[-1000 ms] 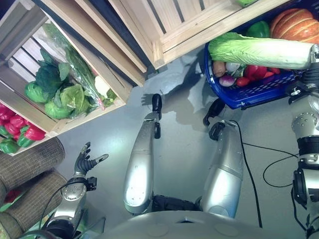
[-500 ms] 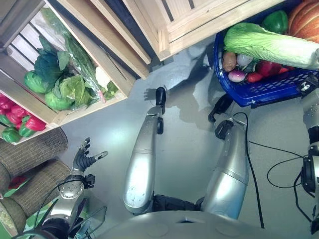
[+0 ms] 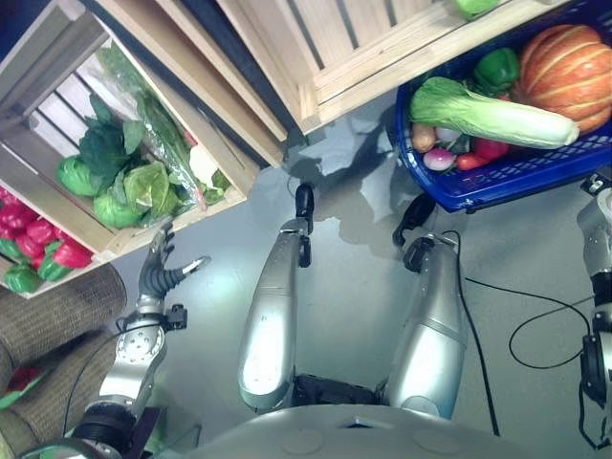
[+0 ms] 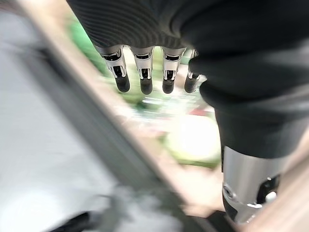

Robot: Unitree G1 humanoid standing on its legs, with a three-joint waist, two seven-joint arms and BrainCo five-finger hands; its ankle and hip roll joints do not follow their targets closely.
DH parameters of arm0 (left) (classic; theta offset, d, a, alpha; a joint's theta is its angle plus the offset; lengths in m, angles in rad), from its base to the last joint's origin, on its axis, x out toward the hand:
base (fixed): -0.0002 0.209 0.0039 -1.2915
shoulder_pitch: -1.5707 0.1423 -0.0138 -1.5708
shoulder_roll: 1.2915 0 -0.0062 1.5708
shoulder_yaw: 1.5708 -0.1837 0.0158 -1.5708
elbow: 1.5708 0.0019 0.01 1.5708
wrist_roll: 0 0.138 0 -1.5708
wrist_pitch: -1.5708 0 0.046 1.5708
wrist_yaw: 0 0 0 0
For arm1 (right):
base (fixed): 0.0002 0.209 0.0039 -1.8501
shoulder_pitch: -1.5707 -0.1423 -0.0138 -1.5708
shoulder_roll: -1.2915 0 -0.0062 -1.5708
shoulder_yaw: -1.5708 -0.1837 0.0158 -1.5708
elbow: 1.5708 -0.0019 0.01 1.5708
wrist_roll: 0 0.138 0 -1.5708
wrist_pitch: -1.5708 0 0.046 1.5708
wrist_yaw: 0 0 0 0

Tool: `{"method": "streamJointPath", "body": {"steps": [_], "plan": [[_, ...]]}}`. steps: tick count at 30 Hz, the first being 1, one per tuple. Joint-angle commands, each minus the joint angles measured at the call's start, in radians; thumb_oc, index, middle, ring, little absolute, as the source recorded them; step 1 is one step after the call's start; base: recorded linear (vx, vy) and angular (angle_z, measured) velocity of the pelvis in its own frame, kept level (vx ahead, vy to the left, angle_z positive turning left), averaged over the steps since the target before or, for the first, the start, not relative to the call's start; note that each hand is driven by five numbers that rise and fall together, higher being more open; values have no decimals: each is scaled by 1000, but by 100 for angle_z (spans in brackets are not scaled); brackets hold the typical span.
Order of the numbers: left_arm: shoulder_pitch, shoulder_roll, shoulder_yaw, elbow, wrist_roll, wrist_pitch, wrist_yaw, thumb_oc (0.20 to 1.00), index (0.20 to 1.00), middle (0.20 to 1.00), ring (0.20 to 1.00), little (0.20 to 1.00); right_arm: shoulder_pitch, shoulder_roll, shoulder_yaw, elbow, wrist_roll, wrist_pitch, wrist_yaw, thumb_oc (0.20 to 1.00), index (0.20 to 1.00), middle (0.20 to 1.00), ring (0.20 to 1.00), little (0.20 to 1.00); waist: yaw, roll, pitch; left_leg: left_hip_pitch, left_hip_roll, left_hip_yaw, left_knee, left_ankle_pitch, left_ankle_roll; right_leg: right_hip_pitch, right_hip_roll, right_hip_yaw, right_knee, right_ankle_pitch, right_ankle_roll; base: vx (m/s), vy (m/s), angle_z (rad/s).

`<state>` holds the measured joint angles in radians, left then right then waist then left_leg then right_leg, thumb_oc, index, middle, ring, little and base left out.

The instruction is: Pick up fruits and vegetables into the basket

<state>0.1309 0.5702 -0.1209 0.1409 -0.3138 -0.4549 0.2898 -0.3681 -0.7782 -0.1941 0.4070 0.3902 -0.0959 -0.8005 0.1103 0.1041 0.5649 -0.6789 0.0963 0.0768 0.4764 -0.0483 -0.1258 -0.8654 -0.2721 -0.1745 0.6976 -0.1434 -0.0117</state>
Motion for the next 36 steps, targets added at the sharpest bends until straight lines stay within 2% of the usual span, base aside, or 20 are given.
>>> {"method": "streamJointPath", "body": {"steps": [1,4,5,7,9,10,12,16,17,18,19,20,22,24,25,27,30,36], "plan": [[10,41,42,-85,61,-112,58,1000,1000,1000,1000,1000,109,17,-30,-116,-154,-117,-105,1000,1000,1000,1000,1000,-74,34,-45,50,-18,40,-56,-47,83,115,77,-16,-48,-52,54,8,2,-14],[-7,54,65,-165,145,-136,104,1000,1000,1000,1000,1000,187,73,-38,-222,-242,-154,-106,1000,1000,1000,1000,1000,-95,13,-45,103,-12,44,-89,-38,80,169,89,-12,-89,-39,64,-13,0,-21],[-26,60,86,-221,197,-128,127,1000,1000,1000,1000,1000,242,101,-32,-278,-301,-169,-94,1000,1000,1000,1000,1000,-109,-1,-45,124,-3,59,-110,-11,82,196,91,-19,-119,-11,62,-63,-7,-25],[-45,72,108,-256,314,-114,180,1000,1000,1000,1000,1000,283,120,-18,-312,-342,-177,-65,1000,1000,1000,1000,1000,-121,-13,-45,165,5,65,-131,-5,78,243,95,-17,-146,-7,69,-19,-8,-15],[-50,84,114,-274,397,-66,242,1000,1000,1000,1000,1000,312,129,-10,-333,-360,-177,-36,1000,1000,1000,1000,1000,-129,-20,-45,196,10,67,-145,-1,73,276,97,-14,-162,-5,74,36,-2,-8],[-65,100,123,-281,452,-6,274,1000,1000,1000,1000,1000,337,134,7,-354,-372,-176,1,1000,1000,1000,1000,1000,-139,-28,-45,228,16,70,-160,4,69,310,100,-10,-178,-5,78,66,9,-10],[-91,121,170,-319,510,54,306,1000,1000,1000,1000,1000,393,128,22,-396,-375,-166,118,1000,1000,1000,1000,1000,-157,-42,-45,306,26,77,-191,11,61,398,99,-3,-226,-4,86,93,17,-17],[-105,161,222,-364,673,78,374,1000,1000,1000,1000,1000,453,122,49,-429,-378,-151,241,1000,1000,1000,1000,1000,-177,-43,-75,366,30,82,-213,9,52,466,101,5,-265,-8,84,82,21,-15],[-106,163,223,-366,678,80,378,1000,1000,1000,1000,1000,456,122,51,-431,-377,-149,249,1000,1000,1000,1000,1000,-178,-44,-77,371,30,83,-216,8,51,471,101,6,-267,-9,84,100,64,-6],[-121,190,232,-372,767,107,430,1000,1000,1000,1000,1000,470,114,69,-438,-363,-144,293,1000,1000,1000,1000,1000,-191,-40,-90,390,30,84,-221,7,48,489,102,14,-275,-12,82,64,51,-5],[-122,190,230,-371,769,107,433,1000,1000,1000,1000,1000,471,114,69,-438,-362,-143,294,1000,1000,1000,1000,1000,-191,-40,-90,392,29,84,-222,8,48,490,102,14,-275,-12,82,128,135,-13],[-160,249,223,-369,893,172,473,1000,1000,1000,1000,1000,482,99,96,-443,-363,-141,349,1000,1000,1000,1000,1000,-212,-33,-108,413,28,87,-227,6,45,506,98,26,-281,-18,82,99,130,-17],[-214,322,211,-358,977,245,504,1000,1000,1000,1000,1000,487,74,124,-450,-378,-124,396,1000,1000,1000,1000,1000,-236,-24,-125,433,26,92,-230,5,41,516,93,40,-281,-22,83,127,201,-17],[-266,397,191,-336,1013,290,520,1000,1000,1000,1000,1000,493,48,145,-456,-372,-108,439,1000,1000,1000,1000,1000,-261,-14,-138,451,25,100,-234,5,38,525,88,57,-284,-25,85,105,174,-15],[-274,407,187,-332,1024,295,525,1000,1000,1000,1000,1000,494,44,147,-458,-372,-105,445,1000,1000,1000,1000,1000,-264,-13,-140,454,24,101,-235,5,37,526,87,60,-285,-25,85,110,173,-18],[-348,504,134,-297,1078,358,527,1000,1000,1000,1000,1000,503,3,168,-463,-363,-96,487,1000,1000,1000,1000,1000,-302,3,-155,479,23,118,-247,6,33,534,80,81,-295,-20,93,114,197,-17],[-469,588,20,-246,1094,443,495,1000,1000,1000,1000,1000,503,-43,185,-474,-349,-92,516,1000,1000,1000,1000,1000,-344,19,-157,499,19,141,-258,5,31,533,72,107,-308,-9,105,63,174,-26],[-707,658,-220,-111,1118,518,500,1000,1000,1000,1000,1000,488,-89,217,-492,-316,-84,571,1000,1000,1000,1000,1000,-413,36,-138,506,17,188,-237,-13,32,509,64,151,-310,8,121,10,123,-24]]}}
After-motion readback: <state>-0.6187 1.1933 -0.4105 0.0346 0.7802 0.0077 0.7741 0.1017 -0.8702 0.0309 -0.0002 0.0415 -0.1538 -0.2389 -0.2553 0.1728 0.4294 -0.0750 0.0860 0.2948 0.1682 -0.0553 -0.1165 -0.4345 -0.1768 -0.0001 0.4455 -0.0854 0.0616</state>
